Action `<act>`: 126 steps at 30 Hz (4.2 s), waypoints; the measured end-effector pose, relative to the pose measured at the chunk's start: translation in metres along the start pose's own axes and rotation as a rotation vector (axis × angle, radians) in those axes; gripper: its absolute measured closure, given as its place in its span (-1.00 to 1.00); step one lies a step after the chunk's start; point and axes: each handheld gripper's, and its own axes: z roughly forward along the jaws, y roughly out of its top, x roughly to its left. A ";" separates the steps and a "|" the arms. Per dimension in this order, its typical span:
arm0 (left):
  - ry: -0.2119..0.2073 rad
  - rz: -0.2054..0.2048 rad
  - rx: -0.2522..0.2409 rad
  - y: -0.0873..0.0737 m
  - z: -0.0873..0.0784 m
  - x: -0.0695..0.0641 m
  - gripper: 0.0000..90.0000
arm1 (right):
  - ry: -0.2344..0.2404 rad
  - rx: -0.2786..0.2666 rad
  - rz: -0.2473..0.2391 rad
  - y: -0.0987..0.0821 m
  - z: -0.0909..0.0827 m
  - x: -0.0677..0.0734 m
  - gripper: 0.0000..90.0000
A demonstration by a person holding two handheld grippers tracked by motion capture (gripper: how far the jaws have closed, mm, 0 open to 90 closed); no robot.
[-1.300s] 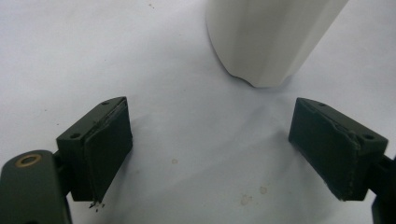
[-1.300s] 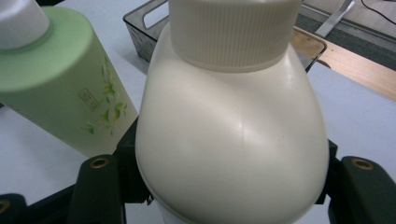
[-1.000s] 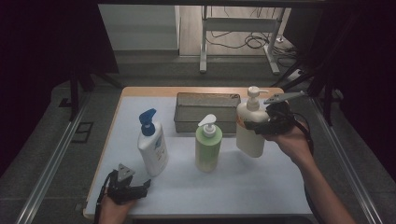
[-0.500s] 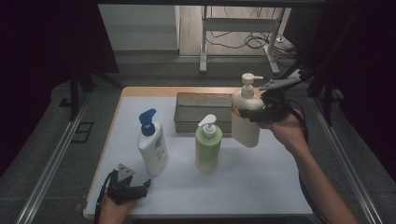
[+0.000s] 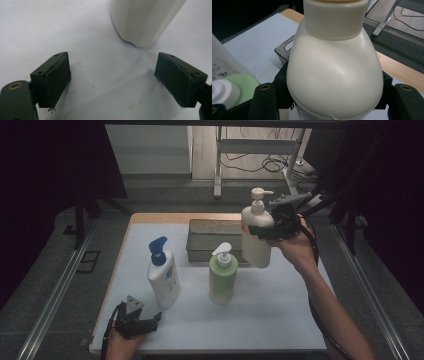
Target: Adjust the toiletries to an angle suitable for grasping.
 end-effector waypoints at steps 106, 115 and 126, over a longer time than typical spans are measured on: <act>-0.001 0.000 0.002 0.000 0.000 0.000 -0.71 | 0.074 -0.016 -0.062 0.011 0.162 0.036 -0.19; -0.001 -0.001 0.002 0.000 0.000 0.000 -0.71 | 0.081 0.005 -0.058 0.001 0.165 0.035 -0.20; 0.000 0.000 0.002 0.000 0.000 0.000 -0.71 | 0.090 0.015 -0.062 -0.002 0.165 0.033 -0.22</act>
